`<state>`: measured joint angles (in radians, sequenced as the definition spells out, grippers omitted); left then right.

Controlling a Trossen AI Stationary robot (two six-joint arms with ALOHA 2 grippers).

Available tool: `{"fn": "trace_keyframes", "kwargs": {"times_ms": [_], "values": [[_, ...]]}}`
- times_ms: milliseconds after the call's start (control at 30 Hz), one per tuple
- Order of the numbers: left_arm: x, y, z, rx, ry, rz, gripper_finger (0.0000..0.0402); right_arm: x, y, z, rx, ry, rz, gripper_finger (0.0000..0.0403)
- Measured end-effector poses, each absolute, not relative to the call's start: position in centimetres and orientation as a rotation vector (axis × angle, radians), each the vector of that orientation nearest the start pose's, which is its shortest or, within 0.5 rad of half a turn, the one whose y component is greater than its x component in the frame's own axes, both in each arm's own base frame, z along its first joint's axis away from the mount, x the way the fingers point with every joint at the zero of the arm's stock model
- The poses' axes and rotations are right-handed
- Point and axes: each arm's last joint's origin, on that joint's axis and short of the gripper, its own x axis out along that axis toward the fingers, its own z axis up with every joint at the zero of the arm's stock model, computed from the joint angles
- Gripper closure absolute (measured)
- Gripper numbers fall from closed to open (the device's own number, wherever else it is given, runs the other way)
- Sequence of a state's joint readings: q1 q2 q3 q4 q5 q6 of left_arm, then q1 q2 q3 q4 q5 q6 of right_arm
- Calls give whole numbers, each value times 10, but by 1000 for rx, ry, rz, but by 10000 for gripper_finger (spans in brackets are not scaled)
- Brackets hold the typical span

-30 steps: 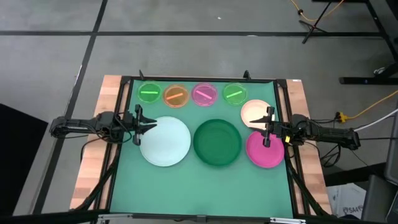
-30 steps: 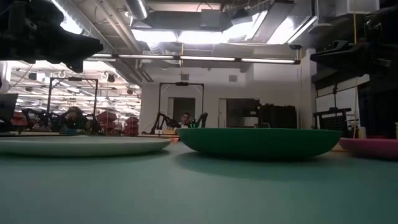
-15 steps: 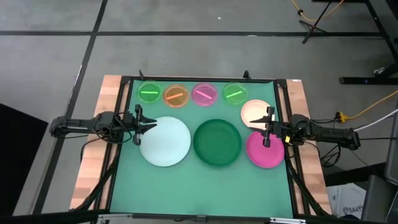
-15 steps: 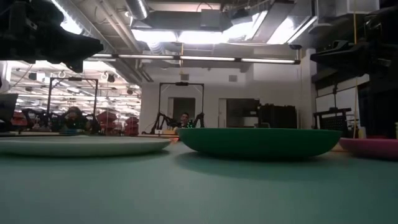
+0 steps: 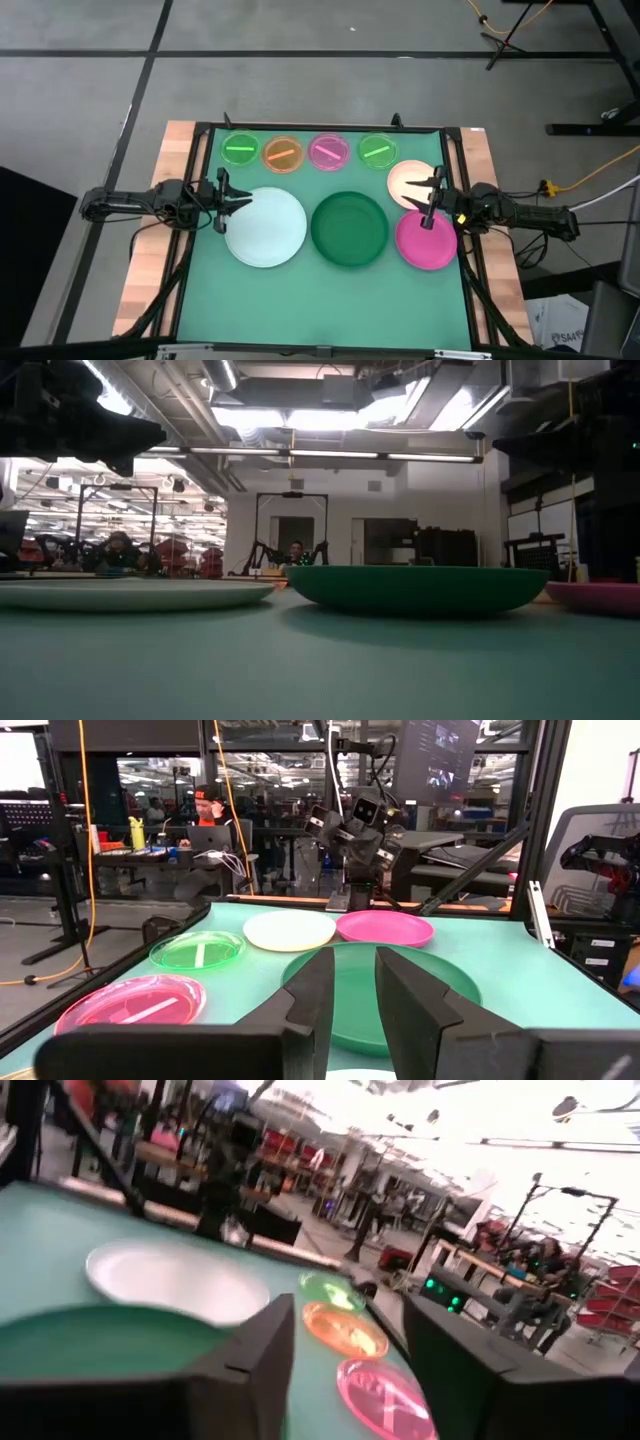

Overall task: Stack plastic plates
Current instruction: Stack the green plate on top of the the light blue plate

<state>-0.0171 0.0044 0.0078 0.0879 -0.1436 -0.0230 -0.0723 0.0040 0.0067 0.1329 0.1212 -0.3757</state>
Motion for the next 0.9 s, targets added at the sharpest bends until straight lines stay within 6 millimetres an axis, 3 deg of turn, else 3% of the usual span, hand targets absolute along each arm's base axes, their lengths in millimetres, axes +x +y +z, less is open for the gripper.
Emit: {"fn": "trace_keyframes", "kwargs": {"times_ms": [200, 467, 700, 900], "values": [[97, 2, 174, -30, -92, 125, 331, 94, -12, 188, -300, -180, -270, 138], [97, 2, 174, -30, -93, 126, 331, 96, -12, 231, -303, -202, -273, 140], [97, 2, 174, -30, -92, 125, 331, 125, -15, 259, -313, -21, -280, 150], [97, 2, 174, -30, -92, 125, 331, 156, -19, 269, -334, 244, -296, 150]]}}
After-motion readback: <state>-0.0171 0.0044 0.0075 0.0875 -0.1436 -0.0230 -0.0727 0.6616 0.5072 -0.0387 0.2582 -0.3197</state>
